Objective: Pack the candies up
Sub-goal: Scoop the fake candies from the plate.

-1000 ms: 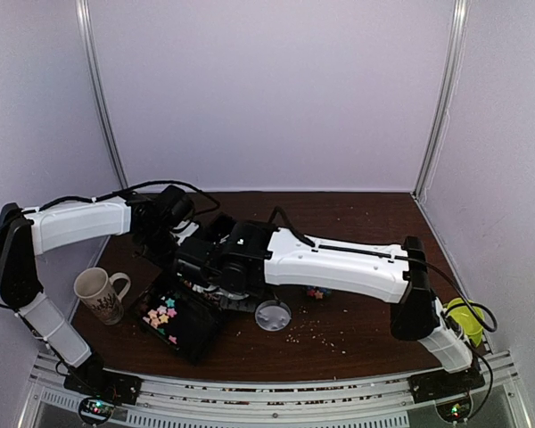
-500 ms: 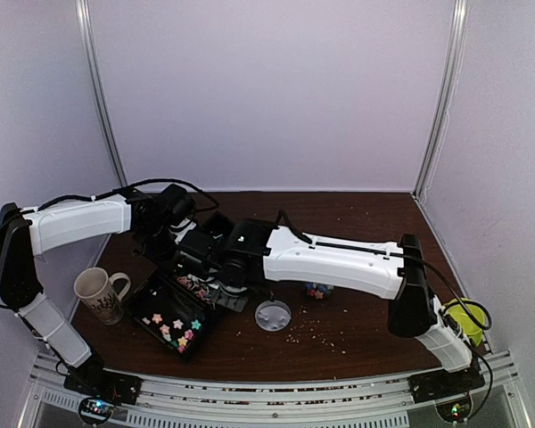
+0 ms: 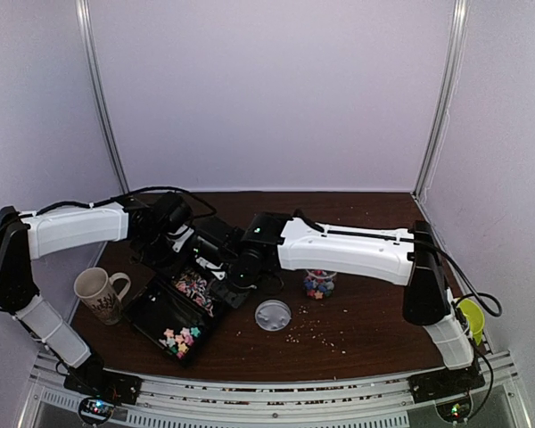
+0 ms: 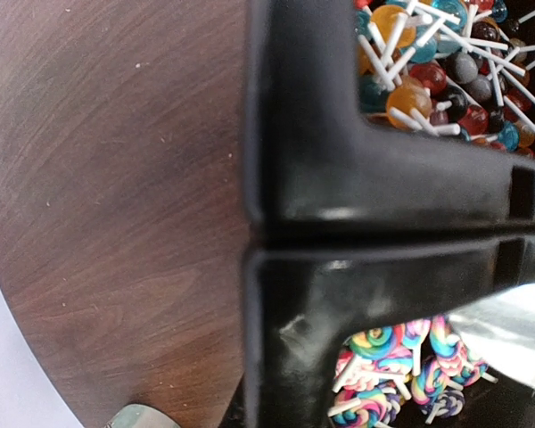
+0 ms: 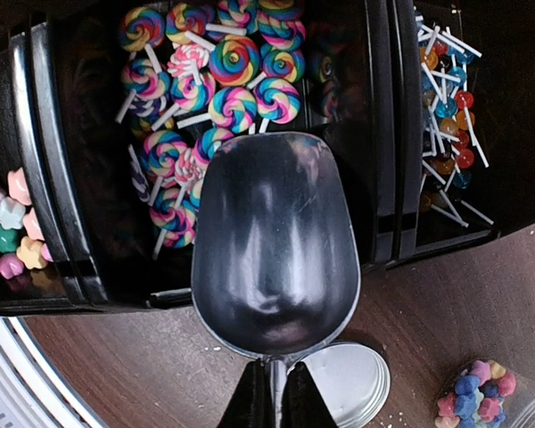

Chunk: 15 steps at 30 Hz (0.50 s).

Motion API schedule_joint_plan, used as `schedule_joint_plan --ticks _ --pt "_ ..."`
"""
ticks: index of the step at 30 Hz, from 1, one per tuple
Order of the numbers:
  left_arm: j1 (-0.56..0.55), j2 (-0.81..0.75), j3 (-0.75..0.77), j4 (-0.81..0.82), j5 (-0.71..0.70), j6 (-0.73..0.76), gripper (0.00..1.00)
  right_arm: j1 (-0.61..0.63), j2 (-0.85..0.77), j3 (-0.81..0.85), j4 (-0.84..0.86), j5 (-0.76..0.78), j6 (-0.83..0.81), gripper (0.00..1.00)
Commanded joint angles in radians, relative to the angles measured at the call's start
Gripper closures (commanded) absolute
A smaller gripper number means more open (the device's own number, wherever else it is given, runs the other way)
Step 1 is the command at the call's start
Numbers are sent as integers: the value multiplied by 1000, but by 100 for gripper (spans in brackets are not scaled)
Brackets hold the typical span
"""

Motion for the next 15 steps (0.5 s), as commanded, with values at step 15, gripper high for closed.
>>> schedule_joint_plan --ticks 15 --pt "-30 -185 4 358 466 -1 100 -16 122 -7 189 -70 88 100"
